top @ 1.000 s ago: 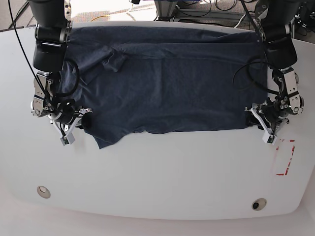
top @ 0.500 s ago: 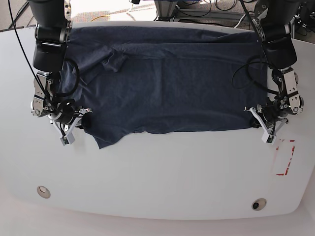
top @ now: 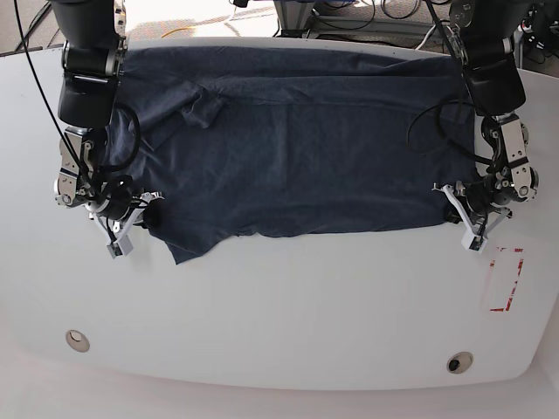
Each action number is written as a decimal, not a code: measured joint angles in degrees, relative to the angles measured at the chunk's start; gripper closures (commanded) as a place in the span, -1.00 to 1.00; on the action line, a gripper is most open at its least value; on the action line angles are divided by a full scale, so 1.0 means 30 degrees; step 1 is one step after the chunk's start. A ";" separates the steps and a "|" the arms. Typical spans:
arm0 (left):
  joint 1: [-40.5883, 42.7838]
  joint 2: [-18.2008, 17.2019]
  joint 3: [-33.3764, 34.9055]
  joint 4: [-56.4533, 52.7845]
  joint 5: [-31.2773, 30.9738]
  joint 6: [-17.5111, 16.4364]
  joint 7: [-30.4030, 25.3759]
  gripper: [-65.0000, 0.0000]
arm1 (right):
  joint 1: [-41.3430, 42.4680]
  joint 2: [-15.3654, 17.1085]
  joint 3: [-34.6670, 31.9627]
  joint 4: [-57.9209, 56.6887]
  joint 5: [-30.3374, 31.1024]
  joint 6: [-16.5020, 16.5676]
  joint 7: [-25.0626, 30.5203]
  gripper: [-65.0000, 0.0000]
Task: Layout the t-shirt on the table in an organized manner, then fold the t-shirt properly
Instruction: 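Close both grippers on the hem corners, then lift the hem with both grippers and fold it toward the collar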
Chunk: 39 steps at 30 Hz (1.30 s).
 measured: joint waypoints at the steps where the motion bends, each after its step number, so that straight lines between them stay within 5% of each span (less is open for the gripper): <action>1: 0.0087 0.0015 -0.0007 0.0255 0.0000 0.0000 0.0022 1.00 | 0.0000 0.0007 0.0000 0.0000 0.0007 0.0015 -0.0007 1.00; 19: 0.1005 0.0291 0.0015 0.4867 -0.0022 -0.0007 0.1617 1.00 | -0.0882 -0.0058 0.0080 0.6550 -0.0066 0.0022 -0.4160 1.00; 30: 0.2397 0.0291 0.0015 0.7278 -0.0095 -0.0058 0.2113 1.00 | -0.2892 -0.0852 0.2135 1.1089 -0.0146 0.0029 -0.7060 1.00; 39: 0.3002 0.0219 -0.0044 0.7344 -0.0095 -0.0058 0.2120 1.00 | -0.4918 -0.0852 0.2113 1.4039 -0.0109 0.0036 -0.7592 1.00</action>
